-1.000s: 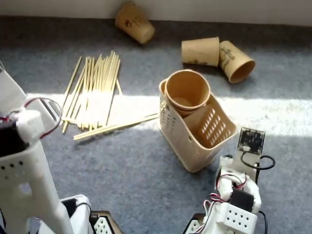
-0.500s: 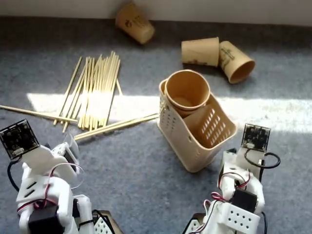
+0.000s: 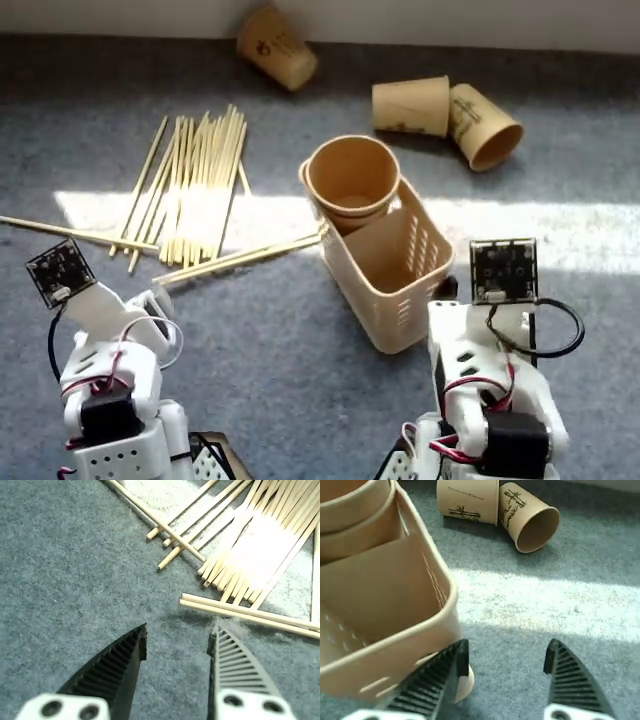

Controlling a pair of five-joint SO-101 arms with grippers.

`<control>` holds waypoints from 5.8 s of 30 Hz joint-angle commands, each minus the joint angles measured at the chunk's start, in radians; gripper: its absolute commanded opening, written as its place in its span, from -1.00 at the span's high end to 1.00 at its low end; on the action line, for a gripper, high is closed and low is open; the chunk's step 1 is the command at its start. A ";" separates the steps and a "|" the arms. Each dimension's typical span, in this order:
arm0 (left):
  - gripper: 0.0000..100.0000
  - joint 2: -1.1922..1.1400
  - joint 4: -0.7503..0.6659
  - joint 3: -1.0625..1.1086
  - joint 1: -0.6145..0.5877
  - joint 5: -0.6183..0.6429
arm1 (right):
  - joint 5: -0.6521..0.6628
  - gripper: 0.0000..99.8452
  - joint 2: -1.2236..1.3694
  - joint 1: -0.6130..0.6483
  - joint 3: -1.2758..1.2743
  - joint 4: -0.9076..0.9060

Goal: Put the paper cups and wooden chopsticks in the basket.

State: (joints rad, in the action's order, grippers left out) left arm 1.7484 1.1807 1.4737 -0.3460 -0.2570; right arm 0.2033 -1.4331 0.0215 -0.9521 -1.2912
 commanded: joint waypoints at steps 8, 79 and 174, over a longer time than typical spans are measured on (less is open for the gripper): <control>0.57 0.008 -0.025 0.031 -0.002 0.009 | 0.002 0.50 0.420 -0.054 0.453 -0.137; 0.57 0.010 -0.127 0.116 -0.001 0.008 | 0.354 0.50 0.957 0.045 1.010 -0.470; 0.57 0.010 -0.147 0.136 -0.002 0.008 | -0.040 0.98 1.239 0.239 0.796 -0.325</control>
State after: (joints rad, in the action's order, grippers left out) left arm 1.7484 1.0487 1.6118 -0.3475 -0.2570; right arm 0.1910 -0.2209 0.2961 -0.1266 -1.6747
